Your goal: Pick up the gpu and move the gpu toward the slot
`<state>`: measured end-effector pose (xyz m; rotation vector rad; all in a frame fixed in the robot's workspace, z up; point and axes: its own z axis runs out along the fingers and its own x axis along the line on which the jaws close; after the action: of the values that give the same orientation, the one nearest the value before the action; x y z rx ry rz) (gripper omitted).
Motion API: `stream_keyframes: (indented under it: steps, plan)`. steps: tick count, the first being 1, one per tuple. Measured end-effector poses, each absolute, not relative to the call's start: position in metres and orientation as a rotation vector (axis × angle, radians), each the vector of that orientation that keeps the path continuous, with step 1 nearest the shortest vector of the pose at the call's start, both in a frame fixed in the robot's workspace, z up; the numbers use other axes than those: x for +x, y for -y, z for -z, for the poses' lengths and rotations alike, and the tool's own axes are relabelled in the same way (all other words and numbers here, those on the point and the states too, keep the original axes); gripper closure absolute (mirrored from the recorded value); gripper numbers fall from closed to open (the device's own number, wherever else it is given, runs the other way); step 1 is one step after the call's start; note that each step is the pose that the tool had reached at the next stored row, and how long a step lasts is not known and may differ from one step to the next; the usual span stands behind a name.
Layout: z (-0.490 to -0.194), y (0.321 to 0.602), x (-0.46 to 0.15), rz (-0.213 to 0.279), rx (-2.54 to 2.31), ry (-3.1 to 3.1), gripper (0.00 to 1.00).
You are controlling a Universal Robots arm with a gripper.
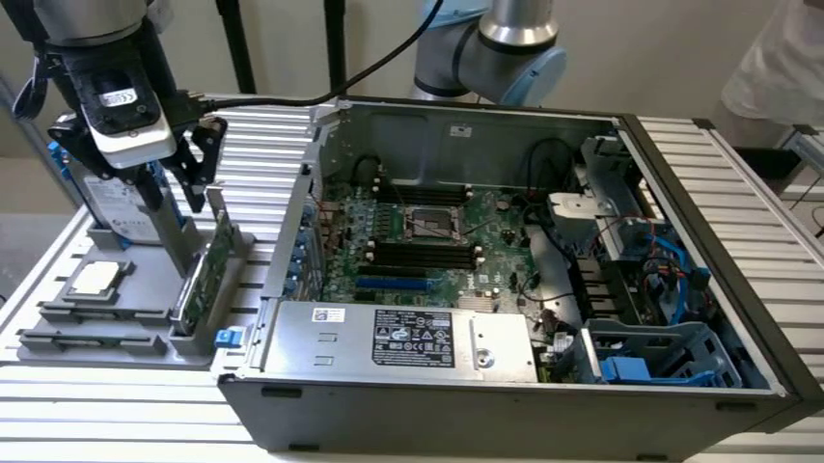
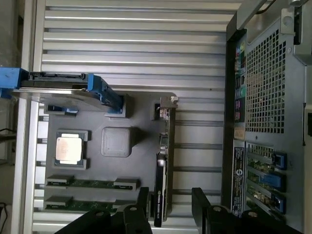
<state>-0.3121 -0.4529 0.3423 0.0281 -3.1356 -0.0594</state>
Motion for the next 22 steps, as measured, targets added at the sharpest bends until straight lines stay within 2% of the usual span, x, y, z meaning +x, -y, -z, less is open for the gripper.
stream_keyframes:
  steps: [22]
  plan:
    - [-0.303,0.453,-0.319,0.059,0.024,3.135,0.52]
